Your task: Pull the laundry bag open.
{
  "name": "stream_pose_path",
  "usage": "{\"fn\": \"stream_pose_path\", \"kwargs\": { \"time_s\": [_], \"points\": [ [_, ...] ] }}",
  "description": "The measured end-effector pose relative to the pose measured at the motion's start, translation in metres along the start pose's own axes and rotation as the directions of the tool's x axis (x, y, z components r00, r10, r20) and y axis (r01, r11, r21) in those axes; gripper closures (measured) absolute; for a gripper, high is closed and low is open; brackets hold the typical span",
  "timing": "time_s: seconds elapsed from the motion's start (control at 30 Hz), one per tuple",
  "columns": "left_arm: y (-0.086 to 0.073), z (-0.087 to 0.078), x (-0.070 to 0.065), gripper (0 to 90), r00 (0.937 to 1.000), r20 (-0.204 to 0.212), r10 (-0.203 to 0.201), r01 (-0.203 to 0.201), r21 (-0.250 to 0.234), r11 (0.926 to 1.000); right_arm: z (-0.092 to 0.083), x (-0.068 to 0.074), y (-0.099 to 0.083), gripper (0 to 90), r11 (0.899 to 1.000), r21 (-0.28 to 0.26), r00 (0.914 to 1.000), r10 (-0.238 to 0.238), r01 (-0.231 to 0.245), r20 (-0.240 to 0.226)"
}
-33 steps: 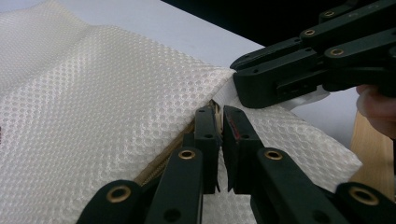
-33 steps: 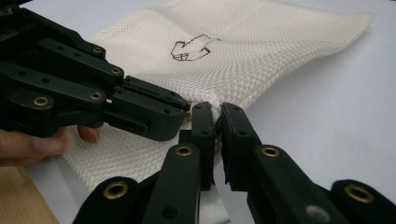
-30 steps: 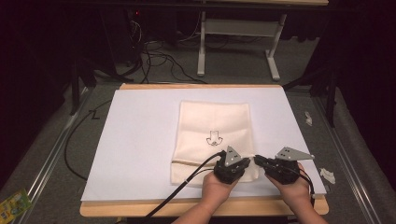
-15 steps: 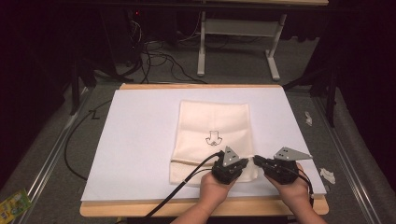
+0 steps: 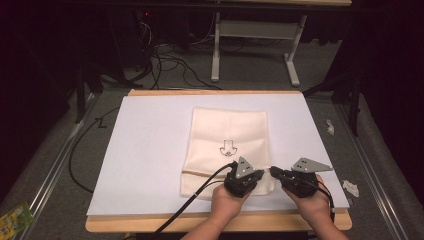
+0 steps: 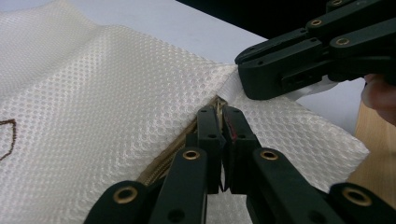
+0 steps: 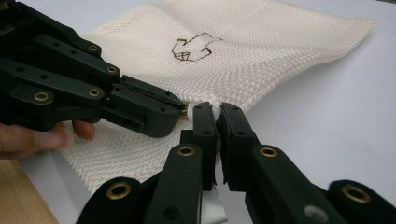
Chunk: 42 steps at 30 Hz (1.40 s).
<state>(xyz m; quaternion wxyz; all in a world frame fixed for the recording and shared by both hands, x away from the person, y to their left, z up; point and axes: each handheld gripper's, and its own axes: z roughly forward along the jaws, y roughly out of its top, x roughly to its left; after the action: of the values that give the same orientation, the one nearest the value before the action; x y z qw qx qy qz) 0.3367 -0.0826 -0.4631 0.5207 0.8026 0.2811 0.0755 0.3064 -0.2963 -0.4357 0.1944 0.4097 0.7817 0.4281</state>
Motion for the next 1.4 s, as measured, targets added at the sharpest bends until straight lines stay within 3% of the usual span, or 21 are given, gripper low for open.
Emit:
{"fn": "stream_pose_path", "kwargs": {
  "time_s": [0.17,0.27,0.4,0.5,0.73,1.1,1.4],
  "points": [
    [-0.001,-0.001,0.000,87.9,1.0000,-0.005,0.001,-0.002,-0.005,1.0000,0.001,0.000,0.002,87.4,1.000,0.008,0.9997,-0.022,0.022,0.002],
    [-0.001,-0.001,0.001,87.9,0.9998,0.001,-0.018,0.018,-0.008,0.9998,0.000,0.000,0.003,87.6,1.000,0.003,0.9999,-0.017,0.017,-0.001],
    [-0.002,0.000,0.003,87.8,0.9989,0.023,-0.040,0.040,0.001,0.9992,0.001,-0.005,0.002,86.7,1.000,0.001,0.9991,0.026,-0.026,-0.035],
    [-0.003,0.002,0.000,87.8,0.9996,0.015,-0.025,0.025,0.008,0.9996,0.003,-0.006,-0.001,84.2,1.000,-0.006,0.9981,0.027,-0.028,-0.056],
    [-0.004,0.003,0.001,87.7,0.9993,0.016,-0.034,0.034,0.011,0.9994,0.007,-0.007,-0.003,74.7,0.998,-0.009,0.9955,0.060,-0.061,-0.073],
    [-0.005,0.003,-0.001,87.7,0.9998,0.014,-0.017,0.017,0.012,0.9998,0.014,-0.007,-0.005,70.8,0.997,0.010,0.9934,0.082,-0.081,-0.080],
    [-0.004,0.002,0.000,87.7,0.9997,0.015,-0.021,0.021,0.012,0.9997,0.012,-0.007,-0.004,83.3,0.998,0.003,0.9931,0.067,-0.067,-0.096]
  ]
}}
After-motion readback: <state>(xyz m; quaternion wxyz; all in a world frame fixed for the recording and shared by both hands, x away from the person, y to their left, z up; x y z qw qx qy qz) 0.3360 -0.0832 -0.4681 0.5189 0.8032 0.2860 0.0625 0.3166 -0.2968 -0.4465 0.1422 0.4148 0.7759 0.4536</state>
